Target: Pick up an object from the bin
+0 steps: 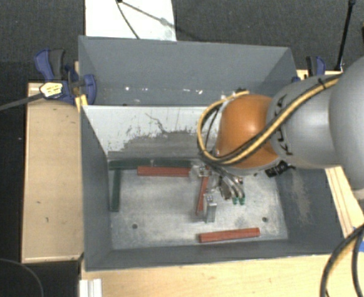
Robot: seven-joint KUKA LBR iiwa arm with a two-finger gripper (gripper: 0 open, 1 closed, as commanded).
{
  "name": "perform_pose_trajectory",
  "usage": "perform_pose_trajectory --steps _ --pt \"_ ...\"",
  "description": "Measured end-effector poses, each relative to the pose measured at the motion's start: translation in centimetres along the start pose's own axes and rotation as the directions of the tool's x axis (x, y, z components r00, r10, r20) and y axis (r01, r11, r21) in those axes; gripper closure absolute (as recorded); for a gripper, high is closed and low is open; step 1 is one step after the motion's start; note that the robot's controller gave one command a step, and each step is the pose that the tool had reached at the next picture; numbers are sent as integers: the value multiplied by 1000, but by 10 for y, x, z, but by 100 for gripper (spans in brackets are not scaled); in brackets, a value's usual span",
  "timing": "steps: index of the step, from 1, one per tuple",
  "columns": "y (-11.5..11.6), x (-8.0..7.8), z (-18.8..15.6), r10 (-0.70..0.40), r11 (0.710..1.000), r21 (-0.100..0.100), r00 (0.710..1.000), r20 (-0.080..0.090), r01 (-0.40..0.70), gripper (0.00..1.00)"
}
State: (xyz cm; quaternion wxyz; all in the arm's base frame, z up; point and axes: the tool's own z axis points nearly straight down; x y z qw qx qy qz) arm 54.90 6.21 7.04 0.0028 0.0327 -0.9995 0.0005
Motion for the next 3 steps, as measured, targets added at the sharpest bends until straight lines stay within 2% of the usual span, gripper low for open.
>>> perform_pose_trajectory --steps 1,2,3 --pt "-76 -14 0 -177 984 3 984 11 177 0" --pt "-73 -14 0 -174 985 0 985 11 174 100" --pt "-68 3 -141 -177 984 3 984 16 177 100"
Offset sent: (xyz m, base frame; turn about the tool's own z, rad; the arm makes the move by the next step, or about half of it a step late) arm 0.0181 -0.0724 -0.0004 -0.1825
